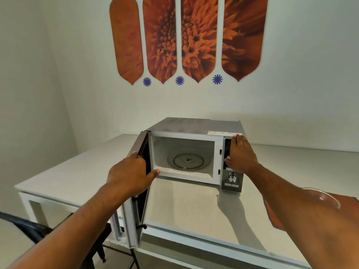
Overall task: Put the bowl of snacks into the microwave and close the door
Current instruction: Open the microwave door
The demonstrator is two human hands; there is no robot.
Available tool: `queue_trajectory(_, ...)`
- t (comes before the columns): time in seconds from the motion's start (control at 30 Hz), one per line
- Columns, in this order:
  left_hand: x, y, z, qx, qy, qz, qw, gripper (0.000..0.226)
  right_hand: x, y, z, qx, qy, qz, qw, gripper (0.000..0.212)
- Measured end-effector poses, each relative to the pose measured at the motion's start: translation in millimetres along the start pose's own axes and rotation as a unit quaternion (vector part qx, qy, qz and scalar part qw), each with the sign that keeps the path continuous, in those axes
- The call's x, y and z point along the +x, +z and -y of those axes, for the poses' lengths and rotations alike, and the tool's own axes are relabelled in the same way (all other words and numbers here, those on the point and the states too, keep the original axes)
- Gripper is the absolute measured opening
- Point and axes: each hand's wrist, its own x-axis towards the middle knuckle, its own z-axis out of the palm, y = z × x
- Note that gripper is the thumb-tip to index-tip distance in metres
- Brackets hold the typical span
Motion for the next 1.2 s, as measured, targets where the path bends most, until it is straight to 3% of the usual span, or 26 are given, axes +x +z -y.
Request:
queue_trajectory(0.17,3.0,-1.1,18.2,0.072,-0.049,0.023,0.996,0.061,0.2,4.1,2.0,-0.019,-0.007,-0.004,1.000,0.102)
queue_trajectory(0.37,12.5,20.5,47.1,0.159,-0.093,0.006,0.983,0.099,1.1,7.1,7.7,-0.056,0.006,-0.006,0.998,0.098)
queue_trajectory(0.93,29.4,74.7,72.5,0.213,-0.123,-0.021,0.969,0.090,2.2,22.8,9.6,-0.080,0.023,-0.021,0.996,0.100)
queue_trajectory(1.2,48.1,83.5,65.2,0.140,-0.131,-0.041,0.981,0.095,2.2,29.9,1.9,-0.061,0.009,-0.030,0.998,0.100)
